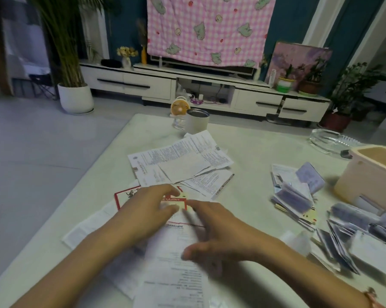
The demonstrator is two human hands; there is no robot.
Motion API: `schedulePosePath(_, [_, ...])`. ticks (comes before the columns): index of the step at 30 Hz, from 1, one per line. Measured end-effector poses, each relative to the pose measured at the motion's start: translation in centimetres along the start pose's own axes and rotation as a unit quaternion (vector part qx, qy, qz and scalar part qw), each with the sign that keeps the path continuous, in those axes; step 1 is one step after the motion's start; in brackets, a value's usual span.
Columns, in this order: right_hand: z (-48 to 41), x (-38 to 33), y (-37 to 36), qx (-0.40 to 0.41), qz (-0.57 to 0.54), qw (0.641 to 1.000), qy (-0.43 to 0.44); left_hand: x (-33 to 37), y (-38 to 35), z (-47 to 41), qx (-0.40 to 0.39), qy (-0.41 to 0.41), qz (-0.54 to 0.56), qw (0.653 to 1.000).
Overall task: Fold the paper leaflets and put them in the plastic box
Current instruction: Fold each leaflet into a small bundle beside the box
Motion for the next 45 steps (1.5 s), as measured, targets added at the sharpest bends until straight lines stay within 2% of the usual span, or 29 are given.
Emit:
schedulePosePath(2, [-0.2,-0.2,-0.5,-0.010,0.039,0.999,-0.005,-0.1,-0.1,0.0,-0.028,-0.013,0.003,1.000])
schedulePosePath(6, [-0.2,-0.6,0.0,0.044,0.116,0.992,0.002,-1.0,-0.8,0.4,-0.092,0.001,-0.023,0.995])
schedulePosePath(11, [0.0,-0.7,0.4,0.064,0.121,0.991,-0.005,-1.1,-0.9,0.4,-0.131,0.004,-0.044,0.990])
schedulePosePath(16, [0.0,-0.5,0.0,0.037,0.101,0.994,-0.031,-0.7,-1.4,0.8,-0.194,0.004,-0.094,0.977])
schedulePosePath(19, [0.2,-0.7,-0.1,0.016,0.052,0.998,-0.040,-0.6,-1.7,0.6,-0.216,0.025,-0.091,0.972])
schedulePosePath(22, [0.4,-0.3,-0.2,0.020,-0.009,0.999,-0.050,-0.3,-1.6,0.2,-0.203,0.016,-0.082,0.976])
schedulePosePath(24, [0.8,0.2,-0.1,0.039,-0.079,0.993,-0.078,-0.1,-1.3,-0.3,-0.161,-0.004,-0.080,0.984])
schedulePosePath(26, [1.3,0.7,0.2,0.034,-0.210,0.970,-0.118,0.0,-0.6,-0.7,-0.091,0.008,-0.020,0.996])
schedulePosePath(28, [1.9,1.2,0.7,0.005,-0.370,0.919,-0.134,0.1,0.1,-0.9,-0.016,0.048,0.109,0.993])
schedulePosePath(30, [2.7,1.4,1.1,-0.046,-0.472,0.870,-0.138,0.6,0.3,-0.7,0.036,0.086,0.277,0.956])
schedulePosePath(33, [3.3,1.3,1.0,-0.069,-0.502,0.849,-0.146,1.7,-0.2,-0.4,0.058,0.119,0.428,0.894])
schedulePosePath(36, [3.2,1.3,1.3,-0.003,-0.522,0.837,-0.161,2.4,-0.9,-0.2,0.029,0.147,0.470,0.870])
schedulePosePath(39, [3.0,1.8,1.6,0.034,-0.531,0.827,-0.182,3.3,-1.7,0.1,-0.016,0.152,0.471,0.869])
schedulePosePath(43, [3.1,1.9,2.0,0.014,-0.564,0.808,-0.171,3.4,-2.1,0.0,0.014,0.167,0.449,0.878])
schedulePosePath(45, [3.0,2.1,2.4,0.010,-0.586,0.793,-0.168,3.2,-2.0,-0.5,0.051,0.203,0.477,0.854])
Point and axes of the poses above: each hand's wrist, its own z-axis away from the middle knuckle, its own y-axis out of the back of the hand, x = y × z, the point moved 1 cm from there along -z, towards the middle knuckle, and after that the axes turned 12 degrees about -y, right-handed, at the moved point
